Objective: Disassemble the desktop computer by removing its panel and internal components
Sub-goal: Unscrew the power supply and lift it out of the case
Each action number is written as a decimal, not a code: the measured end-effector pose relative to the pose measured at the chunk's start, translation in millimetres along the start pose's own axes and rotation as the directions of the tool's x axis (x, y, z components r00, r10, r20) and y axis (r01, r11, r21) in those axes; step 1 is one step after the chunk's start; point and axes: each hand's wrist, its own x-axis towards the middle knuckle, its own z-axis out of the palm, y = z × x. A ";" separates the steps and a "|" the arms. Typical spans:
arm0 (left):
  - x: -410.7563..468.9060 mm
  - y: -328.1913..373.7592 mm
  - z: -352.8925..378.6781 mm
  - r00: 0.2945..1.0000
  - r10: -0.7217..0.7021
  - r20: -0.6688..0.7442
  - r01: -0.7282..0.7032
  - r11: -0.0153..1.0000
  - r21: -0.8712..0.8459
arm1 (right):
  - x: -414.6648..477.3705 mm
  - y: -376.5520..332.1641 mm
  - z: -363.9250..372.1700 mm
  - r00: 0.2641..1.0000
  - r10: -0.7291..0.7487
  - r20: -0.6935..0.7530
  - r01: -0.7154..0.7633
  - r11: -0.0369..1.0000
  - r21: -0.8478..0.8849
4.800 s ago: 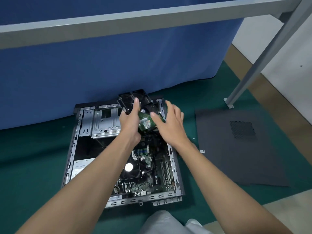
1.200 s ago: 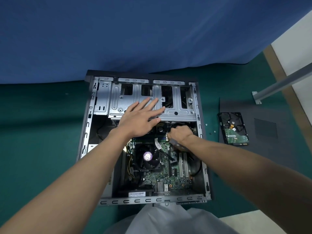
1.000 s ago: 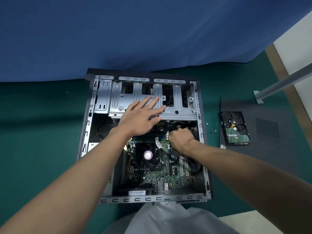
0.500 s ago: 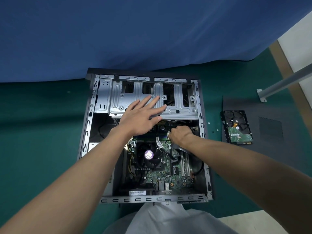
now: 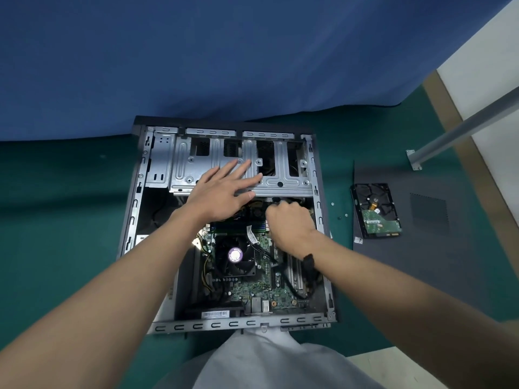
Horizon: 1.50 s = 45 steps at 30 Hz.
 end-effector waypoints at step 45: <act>-2.5 70.8 16.8 0.987 -0.107 -0.121 0.104 0.994 -0.028 | -71.6 174.1 79.0 0.380 0.689 0.617 -0.079 -0.641 0.764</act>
